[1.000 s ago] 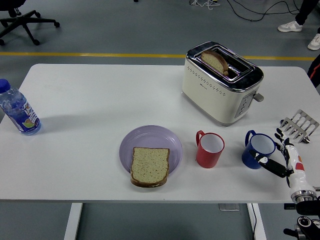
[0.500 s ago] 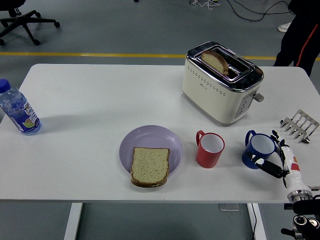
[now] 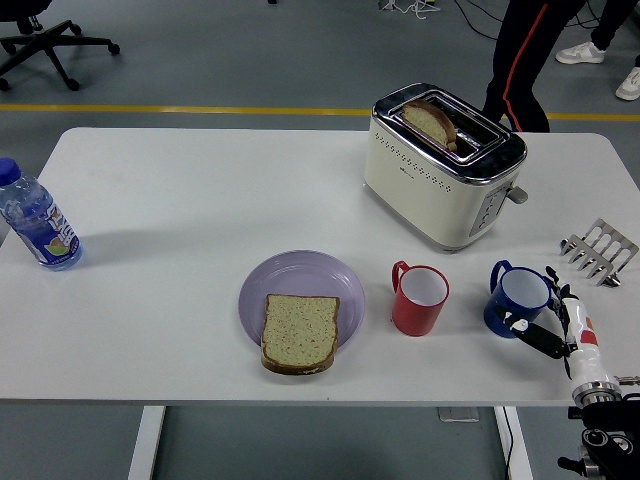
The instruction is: Pick up the cup,pour liquid into bread,place the cup on the desk
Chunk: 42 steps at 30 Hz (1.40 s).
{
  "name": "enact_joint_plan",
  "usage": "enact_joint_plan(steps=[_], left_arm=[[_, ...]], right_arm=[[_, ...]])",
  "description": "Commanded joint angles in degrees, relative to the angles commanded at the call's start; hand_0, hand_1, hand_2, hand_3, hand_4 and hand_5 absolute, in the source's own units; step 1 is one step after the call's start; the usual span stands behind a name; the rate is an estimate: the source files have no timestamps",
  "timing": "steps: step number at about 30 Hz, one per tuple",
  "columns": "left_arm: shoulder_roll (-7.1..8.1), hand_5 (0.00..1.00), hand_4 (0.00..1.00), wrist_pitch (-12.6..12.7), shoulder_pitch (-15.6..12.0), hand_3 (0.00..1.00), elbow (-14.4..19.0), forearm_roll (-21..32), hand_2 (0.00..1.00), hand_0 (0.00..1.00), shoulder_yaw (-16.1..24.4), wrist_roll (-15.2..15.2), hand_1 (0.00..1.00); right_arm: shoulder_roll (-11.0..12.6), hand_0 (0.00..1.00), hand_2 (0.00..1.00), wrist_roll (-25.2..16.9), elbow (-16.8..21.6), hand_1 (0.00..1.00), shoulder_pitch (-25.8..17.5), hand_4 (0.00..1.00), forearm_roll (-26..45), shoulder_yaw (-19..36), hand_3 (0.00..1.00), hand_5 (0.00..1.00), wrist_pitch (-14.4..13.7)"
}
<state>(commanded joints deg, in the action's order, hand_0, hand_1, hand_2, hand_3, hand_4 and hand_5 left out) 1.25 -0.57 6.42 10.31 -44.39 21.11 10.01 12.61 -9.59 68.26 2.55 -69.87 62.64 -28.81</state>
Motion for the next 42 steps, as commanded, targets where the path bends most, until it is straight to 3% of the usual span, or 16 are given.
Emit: enact_joint_plan(steps=[18, 42], left_arm=[[-0.23, 0.998, 0.405, 0.03, -0.28, 0.643, 0.0, 1.48, 0.748, 0.675, -1.77, -0.36, 0.74], [-0.31, 0.998, 0.405, -0.07, -0.05, 0.642, 0.0, 1.23, 0.748, 0.675, -1.14, -0.3, 0.74]], right_arm=[[-0.54, 0.941, 0.938, -0.75, -2.95, 0.858, 1.69, 0.998, -0.08, -0.89, 0.998, 0.245, -0.66], [-1.41, 0.933, 0.933, -1.45, -6.15, 0.851, 3.87, 0.998, -0.14, -0.99, 0.998, 0.249, -0.84]])
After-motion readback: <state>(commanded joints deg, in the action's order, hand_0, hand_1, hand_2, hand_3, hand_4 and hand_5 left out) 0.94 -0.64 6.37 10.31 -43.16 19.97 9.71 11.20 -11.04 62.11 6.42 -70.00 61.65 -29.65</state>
